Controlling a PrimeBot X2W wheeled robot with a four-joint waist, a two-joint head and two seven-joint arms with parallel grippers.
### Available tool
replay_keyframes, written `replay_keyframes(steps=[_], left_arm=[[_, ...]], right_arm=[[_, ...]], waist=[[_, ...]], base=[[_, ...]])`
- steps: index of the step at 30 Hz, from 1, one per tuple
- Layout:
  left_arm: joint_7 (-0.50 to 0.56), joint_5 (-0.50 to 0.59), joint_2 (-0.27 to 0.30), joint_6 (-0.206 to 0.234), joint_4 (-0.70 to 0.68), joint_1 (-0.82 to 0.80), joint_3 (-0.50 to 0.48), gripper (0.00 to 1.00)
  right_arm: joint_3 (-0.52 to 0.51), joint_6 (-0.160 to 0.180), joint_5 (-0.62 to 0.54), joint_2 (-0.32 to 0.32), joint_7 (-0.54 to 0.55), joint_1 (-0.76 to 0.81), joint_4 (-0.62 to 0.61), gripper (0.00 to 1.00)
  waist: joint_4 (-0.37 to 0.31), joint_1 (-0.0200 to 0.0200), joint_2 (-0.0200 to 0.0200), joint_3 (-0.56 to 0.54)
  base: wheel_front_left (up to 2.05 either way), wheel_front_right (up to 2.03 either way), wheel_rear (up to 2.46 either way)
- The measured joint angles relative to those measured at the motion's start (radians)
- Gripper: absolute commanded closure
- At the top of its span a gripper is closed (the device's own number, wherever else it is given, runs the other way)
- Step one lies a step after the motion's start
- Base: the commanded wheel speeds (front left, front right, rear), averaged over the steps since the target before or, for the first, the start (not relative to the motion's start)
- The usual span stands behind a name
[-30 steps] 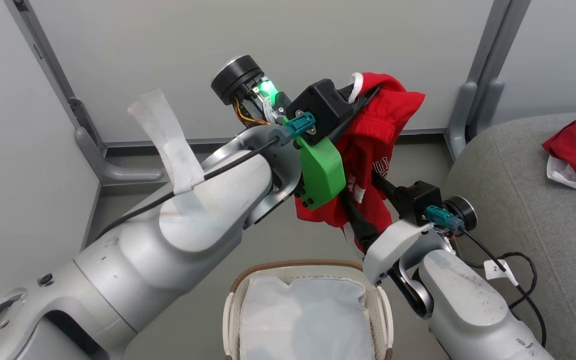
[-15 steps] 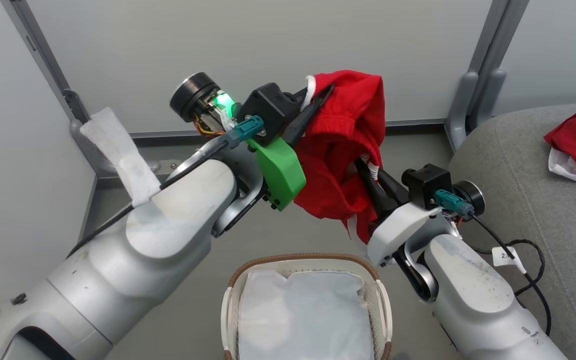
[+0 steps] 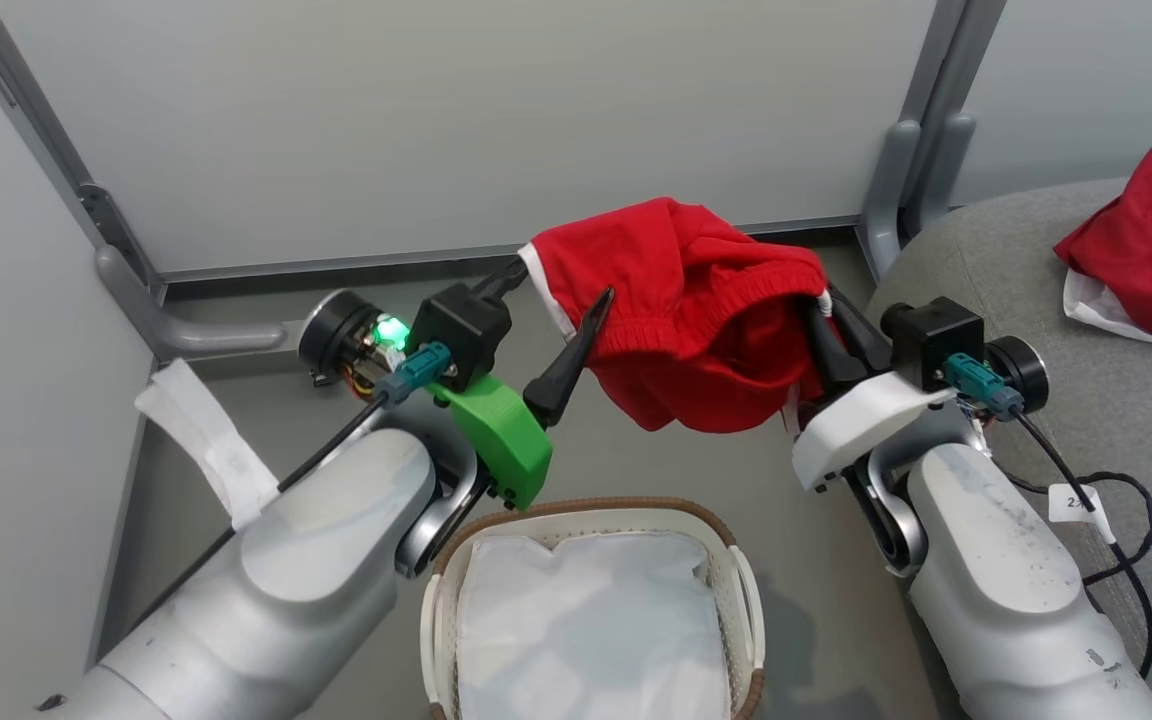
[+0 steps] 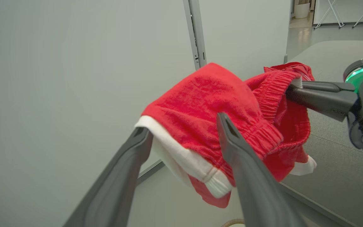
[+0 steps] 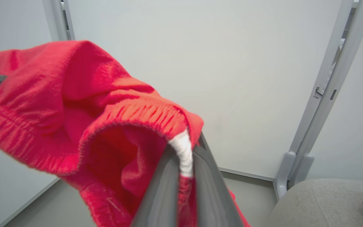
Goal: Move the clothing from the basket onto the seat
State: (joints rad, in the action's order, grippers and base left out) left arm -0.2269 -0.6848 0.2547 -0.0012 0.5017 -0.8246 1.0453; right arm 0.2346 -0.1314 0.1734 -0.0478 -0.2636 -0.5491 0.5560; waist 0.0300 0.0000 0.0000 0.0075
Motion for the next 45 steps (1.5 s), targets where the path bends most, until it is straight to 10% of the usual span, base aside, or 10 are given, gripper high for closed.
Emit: replay_keyframes(steps=[45], left_arm=[[-0.037,0.128,-0.139,-0.057,0.062,0.253,-0.094,0.0]], right_arm=[[-0.309,0.0,-0.173,-0.024,0.0,0.159,-0.225,1.0]], waist=[[-0.361,0.0,0.0,0.147]], base=[[0.0,0.0,0.0]])
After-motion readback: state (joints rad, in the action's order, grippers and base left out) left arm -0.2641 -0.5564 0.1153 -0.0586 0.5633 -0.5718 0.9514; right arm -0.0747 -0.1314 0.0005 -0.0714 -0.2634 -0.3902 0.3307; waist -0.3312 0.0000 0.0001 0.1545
